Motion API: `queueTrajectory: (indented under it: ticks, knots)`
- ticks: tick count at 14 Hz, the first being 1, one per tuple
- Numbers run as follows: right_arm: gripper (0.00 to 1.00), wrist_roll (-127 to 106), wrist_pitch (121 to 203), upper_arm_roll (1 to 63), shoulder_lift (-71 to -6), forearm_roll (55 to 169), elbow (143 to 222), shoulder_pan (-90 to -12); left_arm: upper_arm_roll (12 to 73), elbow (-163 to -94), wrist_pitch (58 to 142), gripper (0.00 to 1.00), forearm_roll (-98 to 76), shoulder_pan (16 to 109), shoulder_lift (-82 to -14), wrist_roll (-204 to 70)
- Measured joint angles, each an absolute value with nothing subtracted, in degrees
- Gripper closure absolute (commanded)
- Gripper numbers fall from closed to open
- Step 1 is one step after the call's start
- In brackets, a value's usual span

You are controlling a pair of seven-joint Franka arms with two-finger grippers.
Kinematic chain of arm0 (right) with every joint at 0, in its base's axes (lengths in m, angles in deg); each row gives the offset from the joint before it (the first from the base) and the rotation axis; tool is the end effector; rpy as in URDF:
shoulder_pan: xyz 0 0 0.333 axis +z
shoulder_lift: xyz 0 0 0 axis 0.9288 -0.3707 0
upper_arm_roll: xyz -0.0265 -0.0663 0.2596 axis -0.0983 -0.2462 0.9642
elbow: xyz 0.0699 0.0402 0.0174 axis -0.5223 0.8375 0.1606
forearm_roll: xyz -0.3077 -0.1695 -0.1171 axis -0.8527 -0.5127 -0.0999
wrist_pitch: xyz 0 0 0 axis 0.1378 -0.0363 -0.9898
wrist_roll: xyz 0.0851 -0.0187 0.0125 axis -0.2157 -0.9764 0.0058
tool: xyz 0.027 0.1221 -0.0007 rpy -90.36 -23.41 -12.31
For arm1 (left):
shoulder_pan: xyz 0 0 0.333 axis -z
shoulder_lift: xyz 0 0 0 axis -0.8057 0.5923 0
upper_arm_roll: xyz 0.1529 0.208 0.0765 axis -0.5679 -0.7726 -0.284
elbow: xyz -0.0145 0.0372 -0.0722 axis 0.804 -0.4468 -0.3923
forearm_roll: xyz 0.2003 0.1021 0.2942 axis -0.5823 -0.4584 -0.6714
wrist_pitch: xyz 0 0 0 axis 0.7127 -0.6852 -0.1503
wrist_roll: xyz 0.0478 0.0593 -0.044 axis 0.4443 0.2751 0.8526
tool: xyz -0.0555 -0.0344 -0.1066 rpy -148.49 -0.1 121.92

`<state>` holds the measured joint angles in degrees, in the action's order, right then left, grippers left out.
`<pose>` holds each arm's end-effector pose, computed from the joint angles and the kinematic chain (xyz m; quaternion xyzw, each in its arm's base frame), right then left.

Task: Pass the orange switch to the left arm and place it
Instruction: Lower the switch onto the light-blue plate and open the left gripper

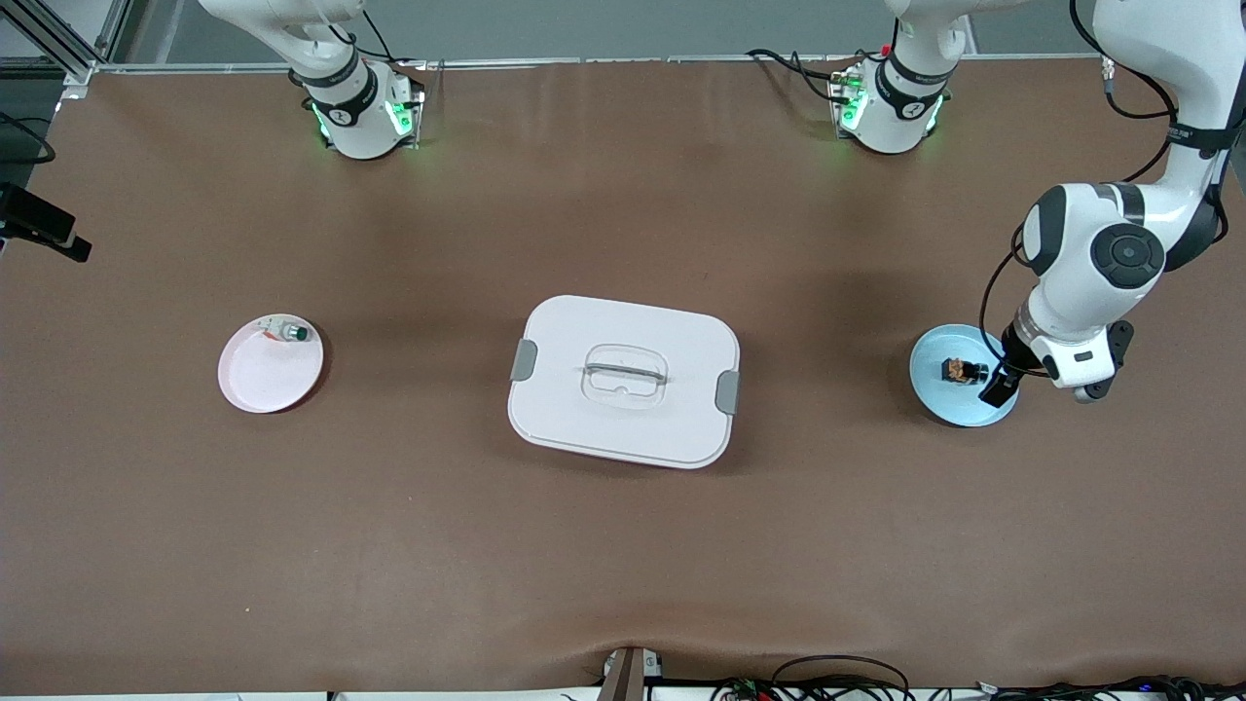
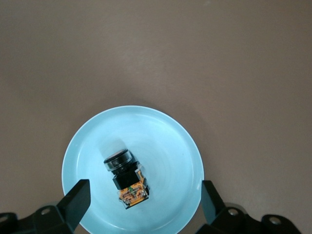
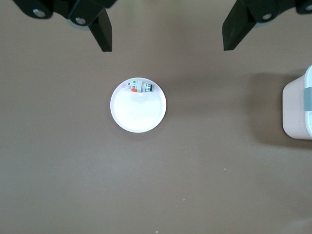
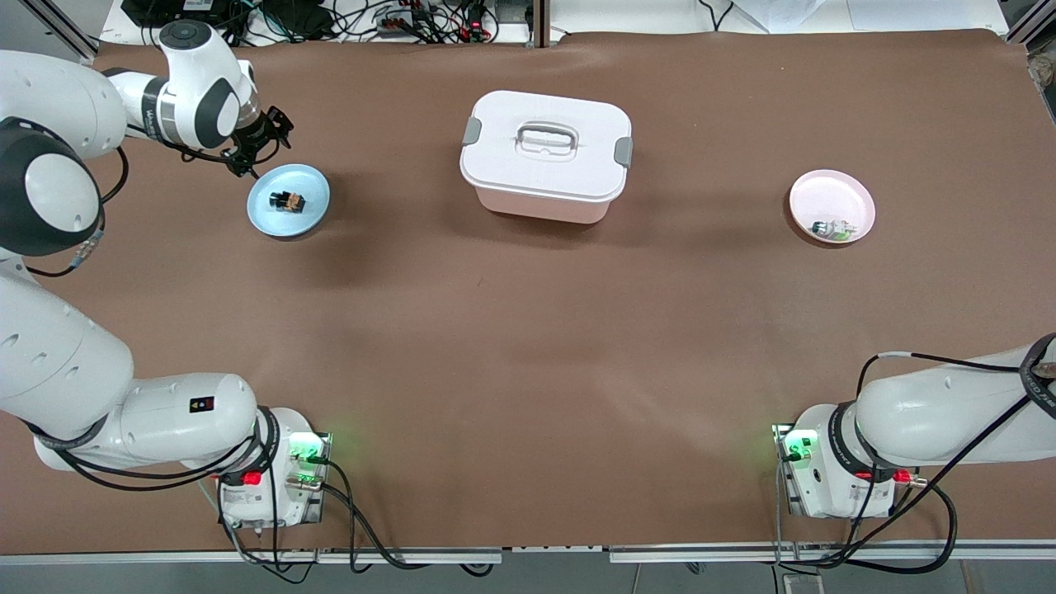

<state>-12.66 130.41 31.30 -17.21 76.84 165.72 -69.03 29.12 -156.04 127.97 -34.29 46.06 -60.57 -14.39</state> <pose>0.5254 -0.0570 0.5930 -0.9993 0.0349 0.0032 0.0159 0.5330 0.0239 0.2362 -0.9008 -0.4274 -0.0677 0.0374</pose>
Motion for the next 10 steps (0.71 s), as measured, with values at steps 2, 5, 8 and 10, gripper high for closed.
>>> queueTrajectory:
  ticks: [2,5,8,10]
  knots:
    - [0.00,-12.7,130.4,31.4,-17.2,76.9,165.7,-69.0,29.2,-156.1,127.9,0.00,-34.0,46.1,-61.0,-20.6]
    - [0.00,-12.7,130.4,31.4,-17.2,76.9,165.8,-69.0,29.6,-156.2,127.9,0.00,-33.0,46.0,-61.5,-28.9]
    - [0.00,-12.7,130.3,31.5,-17.2,76.9,165.8,-69.0,30.3,-156.2,127.9,0.00,-32.3,46.0,-61.8,-37.1]
    - [0.00,-12.7,130.3,31.5,-17.2,76.9,165.8,-69.0,30.6,-156.2,127.9,0.00,-32.3,46.1,-62.1,-42.4]
